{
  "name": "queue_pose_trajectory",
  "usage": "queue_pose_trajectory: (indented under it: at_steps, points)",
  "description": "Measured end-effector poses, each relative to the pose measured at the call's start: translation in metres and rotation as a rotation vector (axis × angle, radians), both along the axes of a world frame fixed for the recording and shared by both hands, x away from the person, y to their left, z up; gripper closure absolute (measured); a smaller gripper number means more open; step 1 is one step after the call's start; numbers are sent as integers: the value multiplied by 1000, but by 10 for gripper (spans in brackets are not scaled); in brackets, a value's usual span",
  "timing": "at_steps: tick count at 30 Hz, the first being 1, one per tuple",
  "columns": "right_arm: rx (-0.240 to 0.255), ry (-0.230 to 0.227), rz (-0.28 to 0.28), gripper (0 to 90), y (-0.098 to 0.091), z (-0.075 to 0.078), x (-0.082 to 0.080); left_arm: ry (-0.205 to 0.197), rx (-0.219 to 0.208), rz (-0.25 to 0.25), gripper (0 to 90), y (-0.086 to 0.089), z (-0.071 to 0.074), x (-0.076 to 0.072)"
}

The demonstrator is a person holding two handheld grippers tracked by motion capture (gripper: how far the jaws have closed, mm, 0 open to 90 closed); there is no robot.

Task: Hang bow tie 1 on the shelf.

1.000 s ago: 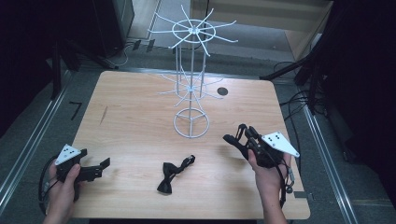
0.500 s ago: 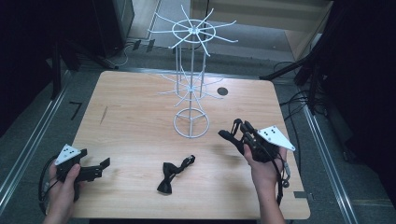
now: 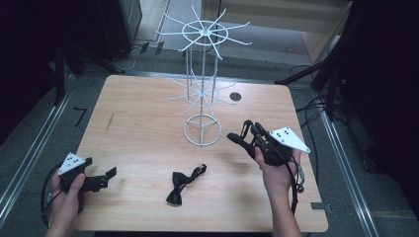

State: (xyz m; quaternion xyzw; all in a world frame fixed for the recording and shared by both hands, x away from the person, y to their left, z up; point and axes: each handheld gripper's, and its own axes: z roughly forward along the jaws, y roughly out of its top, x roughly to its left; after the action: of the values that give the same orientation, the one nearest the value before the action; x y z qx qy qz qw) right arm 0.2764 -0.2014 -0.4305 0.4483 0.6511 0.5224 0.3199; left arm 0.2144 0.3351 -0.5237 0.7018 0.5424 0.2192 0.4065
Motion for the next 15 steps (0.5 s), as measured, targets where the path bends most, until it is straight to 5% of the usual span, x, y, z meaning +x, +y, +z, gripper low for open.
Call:
queue_pose_trajectory:
  at_steps: [15]
  points:
    - [2,-16,14,824,11,14,8,-1,-2,0,0,0,0,0]
